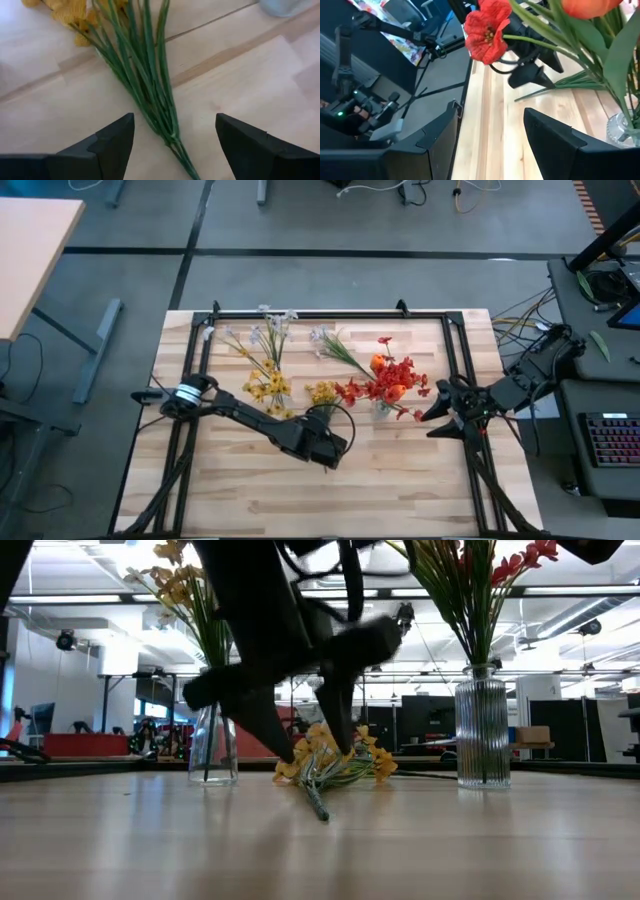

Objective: Sort flowers into vase by color
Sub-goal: Put the yellow flower into the left transparent vase

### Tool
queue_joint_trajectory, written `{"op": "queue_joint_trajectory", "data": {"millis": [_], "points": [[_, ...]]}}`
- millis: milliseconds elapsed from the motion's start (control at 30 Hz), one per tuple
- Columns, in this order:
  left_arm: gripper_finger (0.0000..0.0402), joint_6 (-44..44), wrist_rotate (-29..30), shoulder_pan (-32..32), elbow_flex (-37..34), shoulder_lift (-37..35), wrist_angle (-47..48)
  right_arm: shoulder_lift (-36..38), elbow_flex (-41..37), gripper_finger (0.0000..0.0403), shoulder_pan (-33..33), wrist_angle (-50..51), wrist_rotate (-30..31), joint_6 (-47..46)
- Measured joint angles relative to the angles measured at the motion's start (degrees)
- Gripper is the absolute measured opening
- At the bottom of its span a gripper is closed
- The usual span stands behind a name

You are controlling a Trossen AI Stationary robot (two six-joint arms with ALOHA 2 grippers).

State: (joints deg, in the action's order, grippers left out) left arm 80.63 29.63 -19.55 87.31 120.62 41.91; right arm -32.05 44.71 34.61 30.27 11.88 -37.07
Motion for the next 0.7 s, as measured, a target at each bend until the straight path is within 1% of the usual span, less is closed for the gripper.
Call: {"op": "queue_joint_trajectory", "data": {"millis": [133,233,367,500,600,700], "points": [[0.0256,1.6,0.8,0.0,0.1,3.4,-2.8,-0.3,0.0,0.0221,0.0,0.1,-0.3,0.1],[0.0247,1.9,1.0,0.0,1.2,5.5,-2.1,-0.4,0.0,0.0221,0.0,0.3,-0.3,0.1],[0.0220,2.2,1.9,0.0,3.5,7.7,-1.1,-0.7,0.0,0.0221,0.0,0.4,-0.3,0.1],[0.0162,2.3,2.3,0.0,6.3,9.3,1.8,-1.0,0.0,0.0221,0.0,0.7,-0.3,0.0],[0.0103,2.4,2.0,-0.2,8.0,9.9,3.0,-1.1,0.0,0.0221,0.0,1.2,-1.1,0.0],[0.0042,2.4,2.2,-0.7,9.0,10.1,4.2,-1.1,0.0,0.0221,0.0,1.4,-4.0,0.0]]}}
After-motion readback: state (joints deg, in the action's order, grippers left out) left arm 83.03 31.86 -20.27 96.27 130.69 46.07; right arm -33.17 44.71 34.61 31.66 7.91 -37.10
